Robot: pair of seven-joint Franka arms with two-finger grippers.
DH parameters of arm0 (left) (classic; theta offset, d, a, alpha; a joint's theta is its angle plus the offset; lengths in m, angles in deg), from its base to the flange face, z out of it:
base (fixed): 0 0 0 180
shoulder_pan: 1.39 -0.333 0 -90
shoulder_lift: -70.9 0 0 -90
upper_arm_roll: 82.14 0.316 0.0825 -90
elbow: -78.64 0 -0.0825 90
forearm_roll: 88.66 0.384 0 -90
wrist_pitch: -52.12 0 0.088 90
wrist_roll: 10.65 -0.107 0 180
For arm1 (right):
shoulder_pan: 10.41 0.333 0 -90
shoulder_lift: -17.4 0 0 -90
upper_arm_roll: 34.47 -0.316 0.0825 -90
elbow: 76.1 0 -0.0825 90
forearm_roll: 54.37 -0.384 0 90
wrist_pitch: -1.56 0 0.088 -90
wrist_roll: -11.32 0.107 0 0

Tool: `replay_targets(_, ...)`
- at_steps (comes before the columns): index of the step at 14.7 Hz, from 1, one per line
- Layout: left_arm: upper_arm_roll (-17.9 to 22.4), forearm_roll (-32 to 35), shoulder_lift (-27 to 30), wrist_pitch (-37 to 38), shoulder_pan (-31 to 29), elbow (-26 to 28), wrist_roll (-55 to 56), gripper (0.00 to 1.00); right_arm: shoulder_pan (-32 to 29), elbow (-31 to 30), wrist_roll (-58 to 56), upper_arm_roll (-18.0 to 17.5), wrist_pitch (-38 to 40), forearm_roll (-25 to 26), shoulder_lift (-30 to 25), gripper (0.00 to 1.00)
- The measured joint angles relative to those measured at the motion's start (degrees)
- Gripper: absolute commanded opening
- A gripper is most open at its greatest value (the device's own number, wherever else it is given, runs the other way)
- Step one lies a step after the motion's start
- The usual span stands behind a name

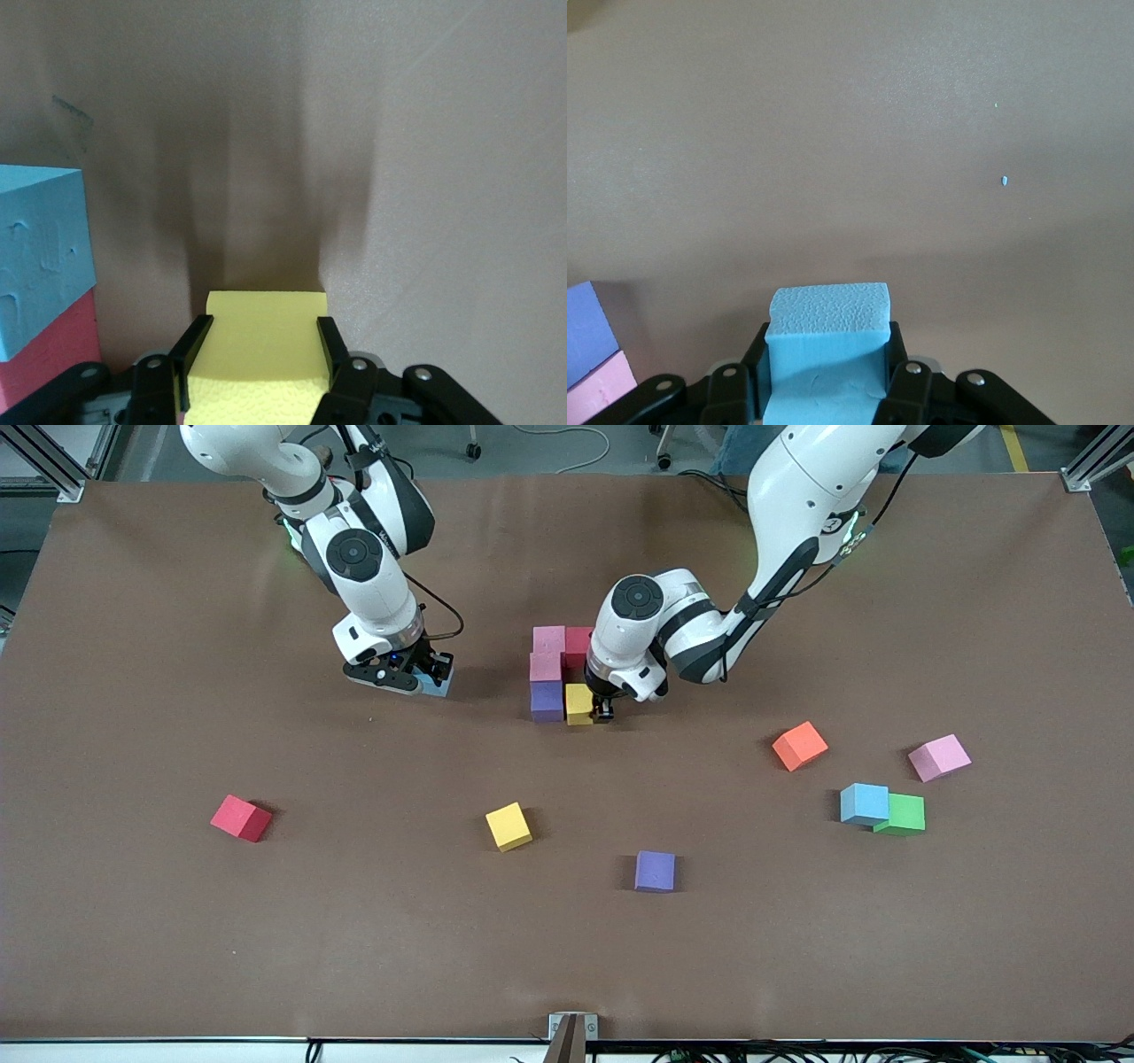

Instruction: Arrange 11 blocks into digit 3

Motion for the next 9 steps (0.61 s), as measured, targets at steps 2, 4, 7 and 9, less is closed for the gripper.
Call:
replay_targets(2, 0.0, 0.01, -0.01, -0.04, 0.0, -0.01, 0.0, 0.16, 0.0, 0.01, 0.0, 0.0, 0.0, 0.0, 0.0, 0.01)
replay_targets(4, 0.0, 0.01, -0.08, -0.12, 0.0, -0.07, 0.0, 0.16, 0.0, 0.02, 0.0, 0.0, -0.01, 0.0, 0.0, 0.0)
replay_targets(7, 0.0, 0.01, -0.26, -0.2, 0.03, -0.32, 0.0, 0.16, 0.0, 0.08, 0.0, 0.0, -0.07, 0.0, 0.0, 0.01)
replay_targets(9, 0.0, 0.02, -0.44, -0.35, 0.03, -0.51, 0.0, 0.16, 0.0, 0.11, 0.0, 0.0, -0.36, 0.0, 0.0, 0.0)
